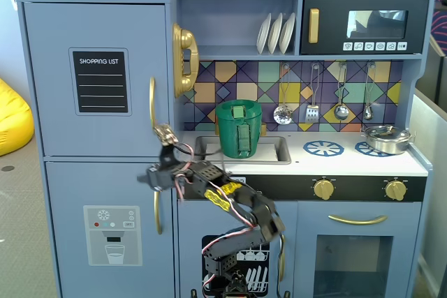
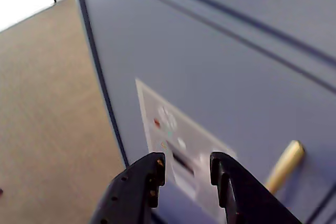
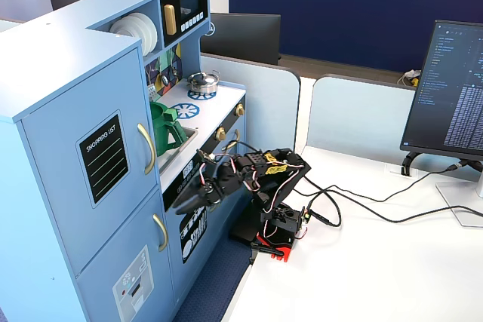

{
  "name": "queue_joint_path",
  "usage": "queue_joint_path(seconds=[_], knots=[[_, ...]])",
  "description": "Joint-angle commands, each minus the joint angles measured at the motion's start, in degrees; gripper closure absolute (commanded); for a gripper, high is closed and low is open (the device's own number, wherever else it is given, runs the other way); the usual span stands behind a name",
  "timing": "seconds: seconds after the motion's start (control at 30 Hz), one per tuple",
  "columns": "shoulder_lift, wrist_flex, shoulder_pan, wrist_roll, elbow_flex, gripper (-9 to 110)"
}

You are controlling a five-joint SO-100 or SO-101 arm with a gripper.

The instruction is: Close the left cabinet door

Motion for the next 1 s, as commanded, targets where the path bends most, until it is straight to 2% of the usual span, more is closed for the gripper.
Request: queue_joint_path(seconds=[0.0, 0.13, 0.33, 0.53, 0.8, 0.97], knots=[[11.6, 13.4, 6.2, 0.5, 5.2, 102], [18.4, 18.8, 17.2, -0.2, 14.3, 102], [20.0, 13.8, 35.3, 1.4, 26.2, 102], [22.3, 13.7, 44.1, 1.1, 38.2, 102], [26.6, 32.7, 46.7, 8.0, 39.2, 102], [30.9, 50.3, 48.8, 5.5, 39.3, 102]])
